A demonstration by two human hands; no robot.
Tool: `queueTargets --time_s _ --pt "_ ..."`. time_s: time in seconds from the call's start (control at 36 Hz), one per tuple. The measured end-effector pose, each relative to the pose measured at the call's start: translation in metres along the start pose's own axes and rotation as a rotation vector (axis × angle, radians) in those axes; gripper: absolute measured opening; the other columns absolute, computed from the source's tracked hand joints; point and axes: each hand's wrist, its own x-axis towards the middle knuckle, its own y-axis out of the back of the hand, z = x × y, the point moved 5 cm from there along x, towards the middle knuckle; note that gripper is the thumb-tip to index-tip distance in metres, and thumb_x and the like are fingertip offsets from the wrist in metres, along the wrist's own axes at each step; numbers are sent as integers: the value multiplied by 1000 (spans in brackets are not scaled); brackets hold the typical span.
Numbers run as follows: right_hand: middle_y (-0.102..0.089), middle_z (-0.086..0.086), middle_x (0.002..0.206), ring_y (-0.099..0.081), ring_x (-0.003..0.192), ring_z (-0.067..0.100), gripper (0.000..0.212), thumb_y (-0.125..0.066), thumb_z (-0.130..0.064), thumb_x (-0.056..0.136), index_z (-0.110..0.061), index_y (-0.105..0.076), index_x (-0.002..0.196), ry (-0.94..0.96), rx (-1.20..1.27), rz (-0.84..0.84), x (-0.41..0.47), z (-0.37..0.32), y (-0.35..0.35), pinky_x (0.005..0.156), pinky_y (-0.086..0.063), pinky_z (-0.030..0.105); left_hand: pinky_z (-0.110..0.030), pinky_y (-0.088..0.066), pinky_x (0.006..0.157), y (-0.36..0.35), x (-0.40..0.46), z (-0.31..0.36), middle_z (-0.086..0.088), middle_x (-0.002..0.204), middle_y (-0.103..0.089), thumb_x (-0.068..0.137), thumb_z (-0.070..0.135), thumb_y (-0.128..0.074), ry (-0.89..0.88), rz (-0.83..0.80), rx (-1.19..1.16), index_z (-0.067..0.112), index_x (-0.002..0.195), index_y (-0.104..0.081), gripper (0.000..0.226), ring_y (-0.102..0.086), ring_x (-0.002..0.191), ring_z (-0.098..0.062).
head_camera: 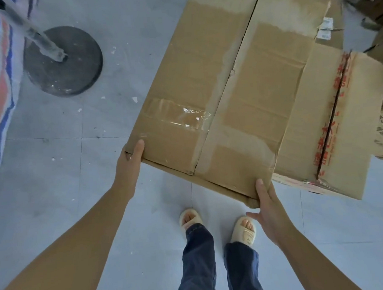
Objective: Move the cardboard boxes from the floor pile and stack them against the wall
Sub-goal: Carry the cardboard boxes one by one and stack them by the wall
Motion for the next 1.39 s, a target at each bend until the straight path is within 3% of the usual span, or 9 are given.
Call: queueTargets --time_s 0.17,0.25,0.36,0.44,0.58,0.75,1.14,1.25,1.39 --pt "-41 -12 139 -43 125 18 52 -40 -42 99 -37 -25 148 90 131 88 -3 -32 3 105 -36 59 -29 -40 91 -8 -3 25 22 105 -54 96 36 -52 -8 -26 -189 34 103 -51 8 -51 95 7" --pt "-48 -13 136 -47 125 17 48 -44 -39 99 -35 -33 145 146 165 95 -8 -58 6 99 -42 60 -47 -51 92 -9 -10 48 12 122 -56 93 38 -56 35 -61 -292 34 111 -52 19 -54 109 -6" --pt "-53 -13 131 -50 121 16 42 -42 -39 100 -35 -38 142 218 134 106 -19 -96 6 91 -48 57 -49 -57 79 -5 -31 77 13 128 -55 93 39 -56 36 -79 -330 33 130 -48 38 -53 111 -6" --pt "-53 -16 122 -50 115 14 37 -39 -38 101 -37 -42 137 245 28 123 -33 -120 6 84 -53 55 -51 -56 82 3 -56 94 13 121 -56 94 39 -55 63 -42 -332 34 126 -50 34 -53 104 -5" --pt "-50 -7 135 -48 120 19 39 -37 -40 99 -36 -42 138 204 -68 81 -65 -130 5 73 -57 56 -52 -55 84 28 -104 106 15 109 -53 94 39 -55 97 42 -322 33 121 -49 29 -52 94 -6" --pt "-52 -4 129 -51 117 20 35 -41 -37 100 -25 -47 132 150 -78 22 -107 -119 7 76 -56 55 -50 -57 83 62 -167 100 19 105 -52 93 39 -53 85 147 -288 33 112 -52 20 -50 94 -2" --pt "-48 -3 135 -46 122 19 38 -41 -39 99 -28 -45 135 217 -282 -309 -163 -120 40 69 -57 49 -52 -51 89 75 -342 46 21 103 -51 94 38 -54 40 465 -556 31 117 -49 25 -50 94 -2" --pt "-54 -6 129 -51 114 13 24 -40 -38 100 -35 -53 120 293 -372 -447 -190 -121 61 68 -56 47 -52 -52 88 60 -410 20 20 103 -49 95 37 -53 16 616 -641 29 118 -48 26 -46 98 -6" --pt "-52 3 131 -51 114 20 36 -40 -34 101 -23 -45 135 378 -520 -556 -229 -117 79 76 -57 52 -45 -53 78 45 -491 -19 19 98 -46 94 37 -53 6 793 -756 25 114 -47 24 -47 90 -3"
